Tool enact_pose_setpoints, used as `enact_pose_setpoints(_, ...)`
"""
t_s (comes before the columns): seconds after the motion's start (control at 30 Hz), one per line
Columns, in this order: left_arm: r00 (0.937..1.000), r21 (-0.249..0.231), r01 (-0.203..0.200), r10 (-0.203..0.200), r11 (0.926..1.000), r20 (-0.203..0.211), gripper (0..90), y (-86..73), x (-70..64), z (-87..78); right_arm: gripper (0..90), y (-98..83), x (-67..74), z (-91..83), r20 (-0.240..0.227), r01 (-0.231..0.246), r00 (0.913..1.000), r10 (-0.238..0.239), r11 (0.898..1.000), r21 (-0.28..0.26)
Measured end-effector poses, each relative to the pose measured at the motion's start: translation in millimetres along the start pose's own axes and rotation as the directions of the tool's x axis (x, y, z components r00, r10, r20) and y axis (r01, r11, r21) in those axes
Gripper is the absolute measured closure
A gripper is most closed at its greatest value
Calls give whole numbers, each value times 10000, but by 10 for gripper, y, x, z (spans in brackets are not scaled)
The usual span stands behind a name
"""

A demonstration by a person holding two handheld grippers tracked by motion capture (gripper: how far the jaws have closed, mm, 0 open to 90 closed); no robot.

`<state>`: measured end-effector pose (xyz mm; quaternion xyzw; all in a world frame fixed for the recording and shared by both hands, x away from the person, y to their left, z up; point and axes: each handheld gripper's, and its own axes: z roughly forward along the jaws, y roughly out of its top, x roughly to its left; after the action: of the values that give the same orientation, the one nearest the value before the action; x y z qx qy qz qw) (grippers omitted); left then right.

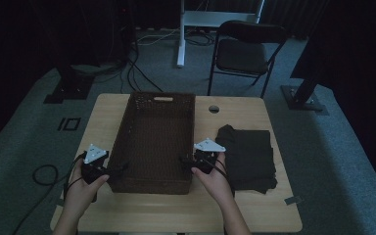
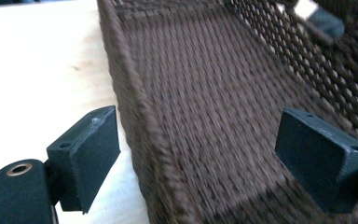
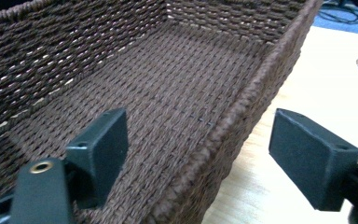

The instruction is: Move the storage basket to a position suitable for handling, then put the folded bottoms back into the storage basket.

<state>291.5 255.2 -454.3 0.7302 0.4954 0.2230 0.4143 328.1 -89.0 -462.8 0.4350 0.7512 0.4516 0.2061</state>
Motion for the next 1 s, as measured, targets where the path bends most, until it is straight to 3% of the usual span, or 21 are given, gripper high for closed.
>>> enact_pose_setpoints(0.13, 10000, -44, 29, -28, 10000, 52, 127, 12, 9, -14, 158, 20, 0, -24, -322, -118, 9994, 114, 9998, -147)
enact_pose_setpoints(0.33, 9996, -243, -216, 213, 9995, -158, 97, 47, -20, -63, 158, 58, 12, -55, -320, -82, 9995, 64, 9983, -570)
enact_pose_setpoints(0.63, 9991, -712, -215, 188, 9972, -382, 93, 161, -16, -139, 135, 188, -11, -154, -307, 570, 9977, -603, 9935, -990)
enact_pose_setpoints(1.0, 9993, -1205, -354, 342, 9921, -120, 93, 400, -168, -151, 132, 344, -102, -319, -178, 617, 9977, -653, 9856, -1577)
